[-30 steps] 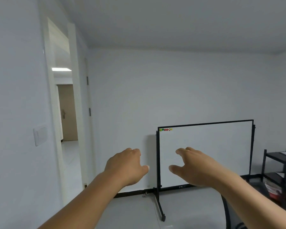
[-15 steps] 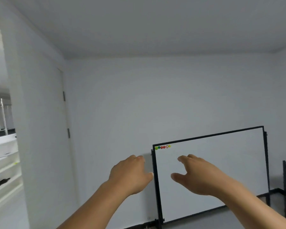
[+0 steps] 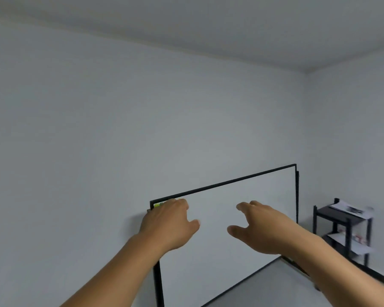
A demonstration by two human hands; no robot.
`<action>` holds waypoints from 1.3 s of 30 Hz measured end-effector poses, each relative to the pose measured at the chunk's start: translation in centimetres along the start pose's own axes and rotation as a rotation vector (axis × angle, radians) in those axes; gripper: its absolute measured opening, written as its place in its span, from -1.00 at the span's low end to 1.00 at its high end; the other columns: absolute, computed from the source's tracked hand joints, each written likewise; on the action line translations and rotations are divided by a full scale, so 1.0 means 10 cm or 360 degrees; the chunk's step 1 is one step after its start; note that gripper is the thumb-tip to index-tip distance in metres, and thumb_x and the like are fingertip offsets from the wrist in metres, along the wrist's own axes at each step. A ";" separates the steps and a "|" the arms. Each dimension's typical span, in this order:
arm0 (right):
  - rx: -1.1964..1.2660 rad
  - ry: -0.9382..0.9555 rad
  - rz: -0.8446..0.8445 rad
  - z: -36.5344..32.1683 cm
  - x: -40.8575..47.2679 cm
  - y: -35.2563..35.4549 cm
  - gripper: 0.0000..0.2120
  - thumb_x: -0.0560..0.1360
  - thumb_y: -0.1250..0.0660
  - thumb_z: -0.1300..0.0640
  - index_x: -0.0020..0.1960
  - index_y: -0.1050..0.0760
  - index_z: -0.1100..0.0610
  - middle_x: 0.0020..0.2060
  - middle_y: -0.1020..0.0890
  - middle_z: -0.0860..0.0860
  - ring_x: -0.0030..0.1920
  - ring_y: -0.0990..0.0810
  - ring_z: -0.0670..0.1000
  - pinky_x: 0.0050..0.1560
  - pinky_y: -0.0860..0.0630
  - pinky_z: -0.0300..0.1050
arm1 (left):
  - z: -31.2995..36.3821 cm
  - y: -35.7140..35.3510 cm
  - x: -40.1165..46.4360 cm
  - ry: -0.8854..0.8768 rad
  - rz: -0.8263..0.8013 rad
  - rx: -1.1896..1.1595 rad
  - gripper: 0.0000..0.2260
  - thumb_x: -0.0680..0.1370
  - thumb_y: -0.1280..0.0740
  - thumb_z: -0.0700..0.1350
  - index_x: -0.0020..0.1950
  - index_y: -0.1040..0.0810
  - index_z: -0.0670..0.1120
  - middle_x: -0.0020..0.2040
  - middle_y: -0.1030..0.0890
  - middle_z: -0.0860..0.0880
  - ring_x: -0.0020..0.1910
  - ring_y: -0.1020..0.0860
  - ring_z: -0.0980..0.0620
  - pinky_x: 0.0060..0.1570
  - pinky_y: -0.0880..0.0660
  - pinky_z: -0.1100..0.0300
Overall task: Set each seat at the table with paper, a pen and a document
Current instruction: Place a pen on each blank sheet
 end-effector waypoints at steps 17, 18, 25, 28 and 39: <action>-0.0197 -0.0805 -0.0120 1.76 1.98 -0.47 -0.57 0.59 -0.26 -0.33 0.14 -0.48 0.02 0.07 -0.56 -0.01 0.09 -0.57 0.10 0.16 -0.56 0.08 | 0.90 -1.77 3.19 -0.0585 -0.0509 -0.0098 -0.42 0.64 -0.28 0.34 0.60 -0.42 0.10 0.51 -0.53 0.11 0.38 -0.57 0.00 0.20 -0.52 0.11; -0.0208 -0.0827 -0.0126 1.93 2.09 -0.49 -0.59 0.60 -0.26 -0.33 0.09 -0.47 0.03 0.01 -0.56 -0.02 0.04 -0.57 0.08 0.12 -0.57 0.06 | 1.05 -1.85 3.36 -0.0623 -0.0503 -0.0090 -0.42 0.65 -0.28 0.34 0.60 -0.43 0.10 0.51 -0.53 0.11 0.37 -0.57 0.00 0.19 -0.52 0.12; -0.0105 -0.0921 -0.0054 3.00 2.84 -0.54 -0.60 0.59 -0.27 -0.31 0.03 -0.47 0.04 -0.06 -0.58 -0.04 -0.04 -0.60 0.03 0.06 -0.61 0.01 | 1.94 -2.23 4.32 -0.0770 -0.0499 0.0055 -0.44 0.66 -0.27 0.32 0.59 -0.42 0.09 0.49 -0.53 0.08 0.33 -0.59 -0.01 0.12 -0.51 0.12; -0.0059 -0.0945 -0.0064 3.38 3.15 -0.50 -0.59 0.59 -0.28 -0.32 0.03 -0.48 0.04 -0.07 -0.59 -0.05 -0.04 -0.61 0.02 0.06 -0.62 0.02 | 2.27 -2.32 4.71 -0.0809 -0.0502 0.0125 -0.44 0.66 -0.27 0.33 0.58 -0.43 0.08 0.45 -0.56 0.08 0.26 -0.62 -0.01 0.10 -0.54 0.11; -0.0137 -0.1216 -0.0098 4.95 3.87 -0.39 -0.62 0.60 -0.26 -0.26 0.13 -0.55 0.05 0.00 -0.66 -0.02 0.01 -0.65 0.05 -0.01 -0.58 -0.03 | 3.87 -3.05 5.99 -0.1161 -0.0544 0.0024 -0.51 0.66 -0.28 0.30 0.46 -0.52 0.03 0.36 -0.62 0.01 0.23 -0.63 -0.06 0.19 -0.60 0.03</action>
Point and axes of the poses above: each hand's wrist, its own x-axis towards the middle knuckle, its own y-axis out of the back of the hand, z = x × y, the point moved 8 cm from there along x, towards the middle knuckle
